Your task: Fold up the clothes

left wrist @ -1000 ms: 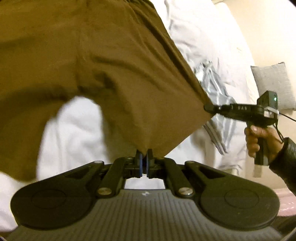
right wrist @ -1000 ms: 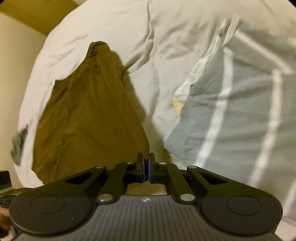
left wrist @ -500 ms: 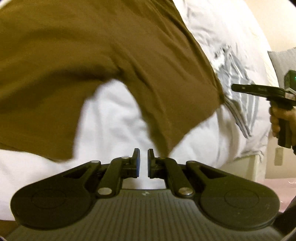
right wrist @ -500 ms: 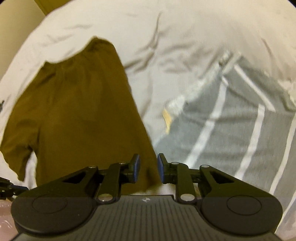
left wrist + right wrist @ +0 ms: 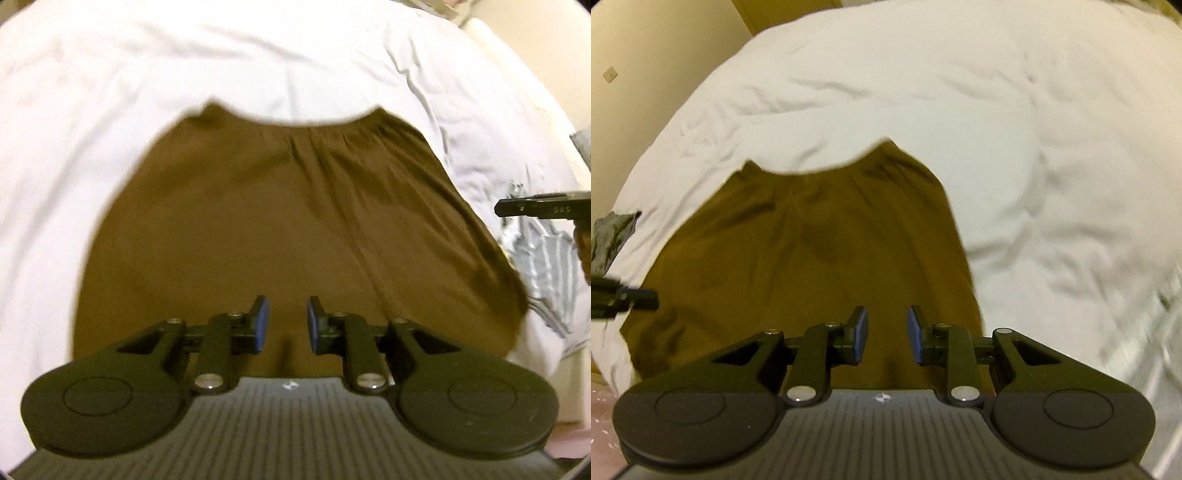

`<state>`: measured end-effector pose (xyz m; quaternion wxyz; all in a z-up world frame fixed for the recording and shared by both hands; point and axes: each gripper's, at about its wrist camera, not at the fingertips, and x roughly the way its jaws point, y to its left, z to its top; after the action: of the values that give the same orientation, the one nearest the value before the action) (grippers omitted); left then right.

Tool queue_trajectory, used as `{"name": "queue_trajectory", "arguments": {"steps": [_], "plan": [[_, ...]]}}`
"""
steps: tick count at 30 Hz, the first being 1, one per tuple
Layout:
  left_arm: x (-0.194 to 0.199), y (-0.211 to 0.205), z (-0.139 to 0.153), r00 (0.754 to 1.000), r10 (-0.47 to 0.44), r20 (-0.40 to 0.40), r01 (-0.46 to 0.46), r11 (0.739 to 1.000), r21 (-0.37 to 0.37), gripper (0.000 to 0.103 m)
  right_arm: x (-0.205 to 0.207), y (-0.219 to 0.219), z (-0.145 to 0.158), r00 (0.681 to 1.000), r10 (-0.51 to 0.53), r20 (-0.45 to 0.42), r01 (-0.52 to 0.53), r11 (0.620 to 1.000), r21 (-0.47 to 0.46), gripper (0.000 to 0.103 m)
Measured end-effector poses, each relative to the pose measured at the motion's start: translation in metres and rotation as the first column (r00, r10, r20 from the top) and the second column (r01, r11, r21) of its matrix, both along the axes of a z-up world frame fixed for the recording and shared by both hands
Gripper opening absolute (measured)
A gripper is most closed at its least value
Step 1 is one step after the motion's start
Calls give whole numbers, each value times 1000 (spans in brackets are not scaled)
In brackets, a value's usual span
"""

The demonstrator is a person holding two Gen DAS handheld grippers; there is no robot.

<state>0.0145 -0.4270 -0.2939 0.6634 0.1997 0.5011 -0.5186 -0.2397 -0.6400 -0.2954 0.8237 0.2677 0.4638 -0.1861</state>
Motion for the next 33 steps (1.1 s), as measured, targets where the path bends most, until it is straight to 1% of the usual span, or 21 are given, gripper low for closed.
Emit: {"name": "queue_trajectory", "arguments": {"steps": [1, 2, 3, 4, 6, 9, 11, 13, 15, 16, 19, 21, 22, 24, 26, 29, 32, 33], "plan": [[14, -13, -3, 1000, -20, 14, 21, 1000, -7, 17, 13, -2, -1, 1000, 4, 8, -4, 1000, -6, 31], [28, -29, -6, 999, -42, 27, 42, 999, -16, 20, 26, -4, -2, 1000, -2, 17, 2, 1000, -7, 33], [43, -46, -10, 997, -64, 42, 65, 998, -27, 20, 38, -8, -5, 1000, -9, 23, 9, 1000, -8, 37], [55, -61, -15, 995, -83, 51, 85, 996, -33, 20, 52, -13, -10, 1000, -9, 25, 9, 1000, -15, 38], [78, -91, -26, 991, -120, 67, 123, 991, -43, 20, 76, -24, -22, 1000, -14, 9, 15, 999, -38, 38], [103, -128, -53, 983, -167, 74, 170, 985, -30, 20, 105, -49, -49, 999, -43, -10, 42, 998, -45, 38], [118, -145, -73, 981, -178, 75, 179, 984, -11, 20, 119, -67, -65, 997, -71, -19, 70, 996, -48, 38], [130, -155, -88, 984, -170, 57, 172, 985, -14, 19, 125, -88, -77, 993, -113, -22, 112, 992, -52, 37], [138, -161, -98, 985, -167, 37, 168, 985, -25, 19, 123, -94, -78, 989, -146, -19, 144, 988, -56, 37], [139, -161, -99, 984, -174, 41, 175, 984, -31, 19, 121, -96, -77, 987, -161, -16, 160, 985, -58, 40], [141, -154, -93, 985, -171, 34, 172, 984, -49, 18, 115, -101, -74, 979, -206, -9, 205, 977, -64, 41], [139, -146, -81, 987, -156, 47, 158, 986, -48, 17, 110, -105, -72, 972, -236, -3, 235, 970, -68, 42], [136, -139, -73, 987, -152, 60, 155, 987, -52, 19, 105, -97, -66, 972, -236, 8, 236, 970, -67, 42], [130, -123, -55, 986, -150, 76, 155, 986, -66, 20, 91, -72, -49, 975, -220, 38, 223, 973, -64, 43], [114, -105, -41, 983, -167, 81, 173, 982, -71, 22, 77, -39, -40, 984, -173, 43, 175, 983, -49, 44], [72, -72, -33, 972, -225, 70, 229, 972, -46, 23, 52, 22, -46, 998, -66, -1, 66, 998, -6, 45], [27, -32, -41, 962, -270, 29, 270, 963, 19, 24, 23, 79, -64, 995, 42, -95, -40, 999, 14, 45], [14, -18, -46, 961, -277, 13, 276, 960, 51, 25, 12, 94, -69, 990, 60, -125, -57, 998, 28, 45]]}}
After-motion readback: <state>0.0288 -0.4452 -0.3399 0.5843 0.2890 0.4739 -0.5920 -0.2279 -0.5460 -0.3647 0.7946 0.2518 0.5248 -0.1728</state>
